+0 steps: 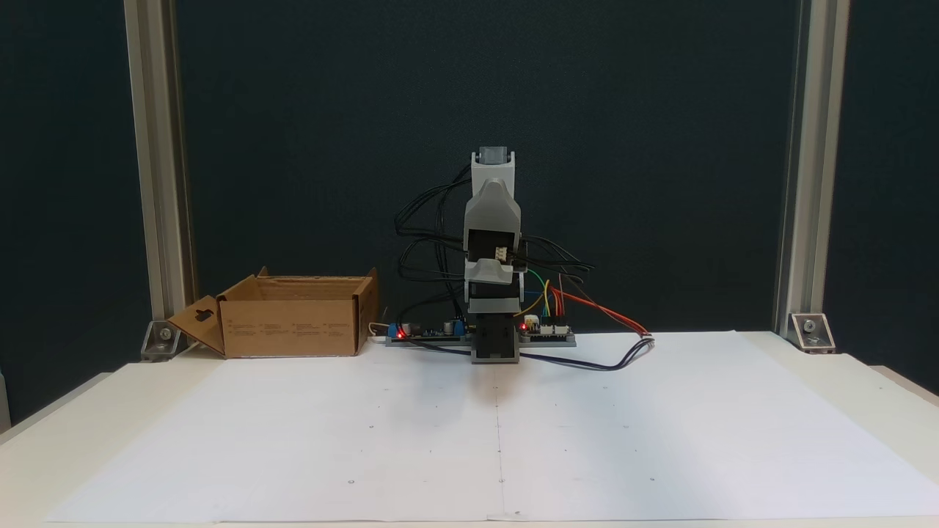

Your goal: Grasp a green dice and put it in the bin.

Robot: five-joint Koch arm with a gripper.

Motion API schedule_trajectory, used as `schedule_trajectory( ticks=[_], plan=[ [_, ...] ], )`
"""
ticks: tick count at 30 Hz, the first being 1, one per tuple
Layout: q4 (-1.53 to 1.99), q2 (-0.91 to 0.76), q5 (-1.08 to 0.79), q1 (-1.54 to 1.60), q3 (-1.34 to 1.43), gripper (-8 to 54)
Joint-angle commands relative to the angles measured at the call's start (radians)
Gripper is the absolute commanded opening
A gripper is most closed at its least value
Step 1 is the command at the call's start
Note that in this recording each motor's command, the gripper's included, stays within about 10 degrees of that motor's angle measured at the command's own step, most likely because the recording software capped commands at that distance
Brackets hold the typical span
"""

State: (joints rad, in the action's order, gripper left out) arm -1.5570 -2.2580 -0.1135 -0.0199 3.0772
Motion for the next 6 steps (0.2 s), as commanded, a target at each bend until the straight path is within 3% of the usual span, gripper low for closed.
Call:
schedule_trajectory(
  ticks=[1,6],
  plan=[
    [-0.046,-0.109,0.003,0.0,0.049,45.2],
    [-0.046,-0.107,0.003,0.0,0.049,45.2]
  ],
)
